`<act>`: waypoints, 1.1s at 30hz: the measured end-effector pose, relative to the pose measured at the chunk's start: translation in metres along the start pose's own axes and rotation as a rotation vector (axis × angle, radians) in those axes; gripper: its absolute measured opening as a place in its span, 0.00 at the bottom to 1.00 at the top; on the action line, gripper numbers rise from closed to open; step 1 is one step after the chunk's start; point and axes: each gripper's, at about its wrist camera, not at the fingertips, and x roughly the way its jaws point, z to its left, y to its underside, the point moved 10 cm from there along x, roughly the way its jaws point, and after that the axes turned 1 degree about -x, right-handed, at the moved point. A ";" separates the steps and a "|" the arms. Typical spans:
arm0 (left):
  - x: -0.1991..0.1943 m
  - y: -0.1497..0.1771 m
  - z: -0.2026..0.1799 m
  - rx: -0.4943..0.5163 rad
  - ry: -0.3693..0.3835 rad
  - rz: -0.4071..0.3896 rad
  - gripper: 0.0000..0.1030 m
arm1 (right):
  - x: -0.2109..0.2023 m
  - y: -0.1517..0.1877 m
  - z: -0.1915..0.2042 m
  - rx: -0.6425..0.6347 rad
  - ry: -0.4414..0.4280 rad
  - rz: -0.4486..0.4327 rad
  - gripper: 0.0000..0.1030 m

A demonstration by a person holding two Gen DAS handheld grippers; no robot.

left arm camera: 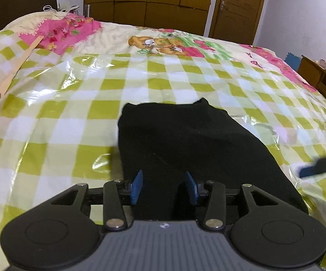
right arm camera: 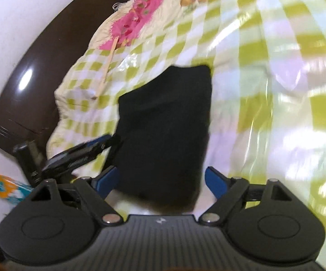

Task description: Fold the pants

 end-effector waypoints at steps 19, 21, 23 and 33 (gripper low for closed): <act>0.023 0.013 0.018 -0.101 0.043 0.041 0.77 | 0.116 -0.021 -0.007 0.007 -0.007 -0.002 0.99; 0.030 0.013 0.014 -0.110 0.072 0.058 0.83 | 0.116 -0.026 -0.013 0.072 -0.043 -0.016 0.99; 0.035 0.013 0.014 -0.128 0.093 0.068 0.86 | 0.116 -0.029 -0.016 0.112 -0.062 -0.009 0.99; 0.036 -0.002 -0.016 -0.050 0.144 0.049 0.83 | 0.117 -0.039 -0.018 0.171 -0.082 -0.006 0.99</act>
